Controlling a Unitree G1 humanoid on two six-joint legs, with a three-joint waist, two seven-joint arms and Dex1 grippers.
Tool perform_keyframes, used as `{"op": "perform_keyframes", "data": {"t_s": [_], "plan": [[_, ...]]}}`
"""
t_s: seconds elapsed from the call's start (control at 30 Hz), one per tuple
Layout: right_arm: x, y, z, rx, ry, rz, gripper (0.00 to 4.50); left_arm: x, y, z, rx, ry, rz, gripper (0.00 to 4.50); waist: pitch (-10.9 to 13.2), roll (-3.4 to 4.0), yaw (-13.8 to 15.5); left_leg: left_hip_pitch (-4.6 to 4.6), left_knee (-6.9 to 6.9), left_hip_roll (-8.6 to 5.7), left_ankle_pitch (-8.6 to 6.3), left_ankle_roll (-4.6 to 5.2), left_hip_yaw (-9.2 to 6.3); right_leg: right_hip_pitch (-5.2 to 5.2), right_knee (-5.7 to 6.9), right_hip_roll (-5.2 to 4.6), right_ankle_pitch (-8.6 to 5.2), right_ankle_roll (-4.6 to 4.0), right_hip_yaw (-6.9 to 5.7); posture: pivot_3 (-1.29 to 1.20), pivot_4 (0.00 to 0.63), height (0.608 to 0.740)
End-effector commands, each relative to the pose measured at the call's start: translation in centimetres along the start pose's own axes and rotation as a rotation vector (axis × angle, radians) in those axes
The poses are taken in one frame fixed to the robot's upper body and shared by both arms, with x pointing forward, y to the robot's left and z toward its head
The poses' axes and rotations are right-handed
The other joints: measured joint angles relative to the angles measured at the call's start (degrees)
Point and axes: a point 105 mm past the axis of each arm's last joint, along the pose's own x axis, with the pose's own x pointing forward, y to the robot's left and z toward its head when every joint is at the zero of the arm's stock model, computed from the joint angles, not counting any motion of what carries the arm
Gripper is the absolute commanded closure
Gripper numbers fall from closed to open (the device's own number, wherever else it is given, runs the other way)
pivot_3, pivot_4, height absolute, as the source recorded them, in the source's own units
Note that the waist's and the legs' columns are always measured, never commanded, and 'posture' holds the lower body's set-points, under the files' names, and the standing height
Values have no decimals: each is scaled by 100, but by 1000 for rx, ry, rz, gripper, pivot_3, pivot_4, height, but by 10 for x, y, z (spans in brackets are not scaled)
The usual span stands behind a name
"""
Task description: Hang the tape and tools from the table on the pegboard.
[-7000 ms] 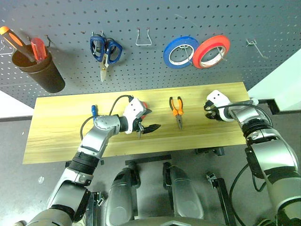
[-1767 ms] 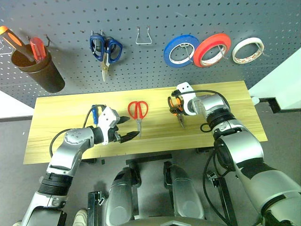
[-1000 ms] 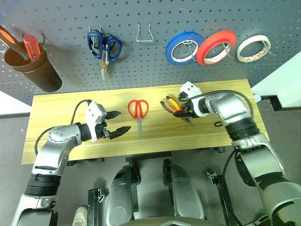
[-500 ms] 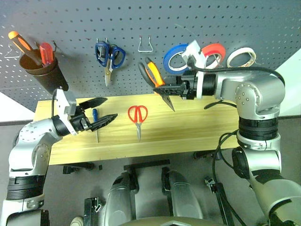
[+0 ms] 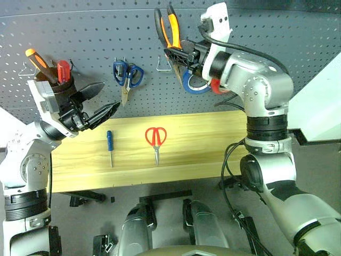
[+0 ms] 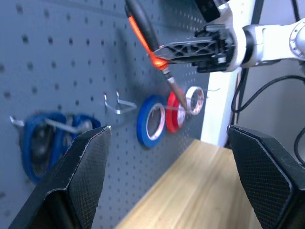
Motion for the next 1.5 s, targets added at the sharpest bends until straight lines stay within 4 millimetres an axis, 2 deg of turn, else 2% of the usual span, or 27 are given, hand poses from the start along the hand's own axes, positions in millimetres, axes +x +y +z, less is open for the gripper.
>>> {"op": "perform_keyframes", "data": {"t_s": [0.03, 0.27, 0.43, 0.57, 0.77, 1.0, 1.2, 1.43, 1.47, 1.5], "plan": [[13, 10, 32, -113, -139, -31, 2461, -1, 10, 14, 91, -26, 49, 404, -47, 1, 5, 4, 0, 0, 0, 0, 0, 3, 0, 0, 0, 0, 0, -37, 68, 730], [38, 3, 30, -169, -171, -158, 2461, 0, 16, 10, 119, -28, 86, 404, -133, -4, 2, 17, -3, 0, -1, -2, 0, 19, -2, 2, -1, 0, -1, -29, 65, 730], [46, -3, 25, -171, -157, -186, 2461, 1, 15, 5, 115, -17, 89, 404, -159, -4, 16, 47, -5, 1, -1, -2, -2, 52, -5, 3, -3, 0, -2, -21, 67, 730], [51, -2, 14, -202, -125, -188, 2461, -1, 16, 3, 123, 2, 101, 404, -180, -2, 18, 77, -11, 1, -2, -2, -2, 83, -10, 2, -4, 0, -3, -15, 67, 730], [52, -8, 3, -226, -91, -212, 2461, -2, 16, 2, 129, 17, 103, 404, -192, 0, 13, 80, -10, 1, -2, -3, -2, 83, -5, 3, -5, -1, -2, -7, 68, 730], [49, -14, -22, -202, -11, -223, 2461, -2, 17, 1, 130, 26, 107, 404, -209, 0, 15, 81, -7, 1, -2, -3, -3, 84, -2, 3, -5, -1, -2, -9, 69, 730], [48, -10, -29, -185, 10, -210, 2461, -1, 18, -3, 130, 39, 105, 404, -226, 0, 13, 81, -8, 1, -2, -3, -2, 84, -3, 3, -5, 0, -2, -13, 69, 730], [46, -13, -25, -190, -5, -213, 269, -1, 18, -4, 127, 42, 104, 404, -234, -1, 15, 82, -5, 1, -1, -3, -3, 84, 0, 3, -5, 0, -2, -12, 67, 730], [45, -13, -23, -190, -10, -212, 10, -1, 18, -4, 126, 44, 104, 404, -239, 0, 17, 82, -3, 1, -1, -3, -4, 85, 1, 3, -5, 0, -2, -12, 67, 730], [44, -13, -20, -188, -21, -208, 10, -2, 18, -4, 126, 45, 105, 404, -246, 0, 18, 82, 0, 1, -1, -3, -4, 85, 4, 2, -5, 0, -2, -13, 67, 730]]}}
